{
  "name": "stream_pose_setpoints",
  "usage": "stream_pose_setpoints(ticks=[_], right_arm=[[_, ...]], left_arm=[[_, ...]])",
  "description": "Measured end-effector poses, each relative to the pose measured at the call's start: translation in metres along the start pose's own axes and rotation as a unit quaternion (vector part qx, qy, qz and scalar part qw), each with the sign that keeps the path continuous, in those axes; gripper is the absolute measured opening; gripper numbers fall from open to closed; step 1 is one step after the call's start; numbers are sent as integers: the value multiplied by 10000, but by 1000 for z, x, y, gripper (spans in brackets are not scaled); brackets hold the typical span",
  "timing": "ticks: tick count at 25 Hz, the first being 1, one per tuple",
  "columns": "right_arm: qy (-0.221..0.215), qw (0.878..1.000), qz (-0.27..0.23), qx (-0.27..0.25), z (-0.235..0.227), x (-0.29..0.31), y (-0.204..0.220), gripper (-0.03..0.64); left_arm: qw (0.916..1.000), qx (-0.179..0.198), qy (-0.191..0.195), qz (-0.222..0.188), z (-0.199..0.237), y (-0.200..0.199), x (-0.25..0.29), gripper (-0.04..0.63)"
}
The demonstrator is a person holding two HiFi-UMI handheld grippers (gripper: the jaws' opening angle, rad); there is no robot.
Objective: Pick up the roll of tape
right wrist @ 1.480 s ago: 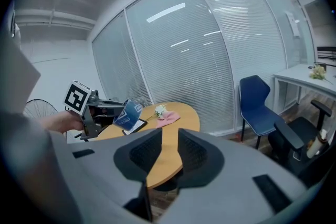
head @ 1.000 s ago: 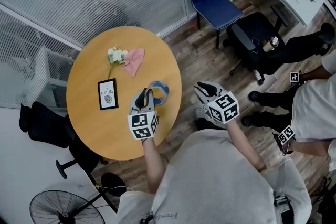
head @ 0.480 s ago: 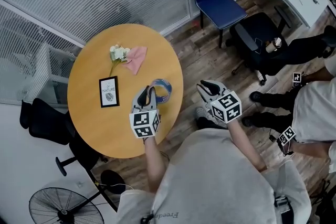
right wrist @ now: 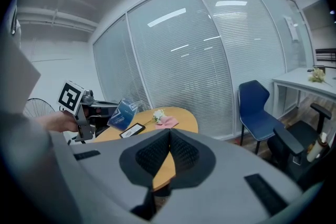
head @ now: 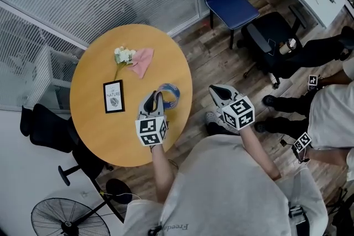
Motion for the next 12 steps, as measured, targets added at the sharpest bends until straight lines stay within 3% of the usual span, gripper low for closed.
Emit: stream_pose_setpoints(ticks=[12], right_arm=[[-47, 9999, -74, -72, 5, -3, 2, -3]], left_arm=[[10000, -5, 37, -29, 2, 5, 0, 54]])
Point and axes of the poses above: the fingertips, and each gripper's own axes: x forward along the fingers, z to its left, y out of its underside, the point moved 8 cm from there along -x, backward along the fingers, and after that the axes turned 10 degrees about z, right-handed, at the moved point
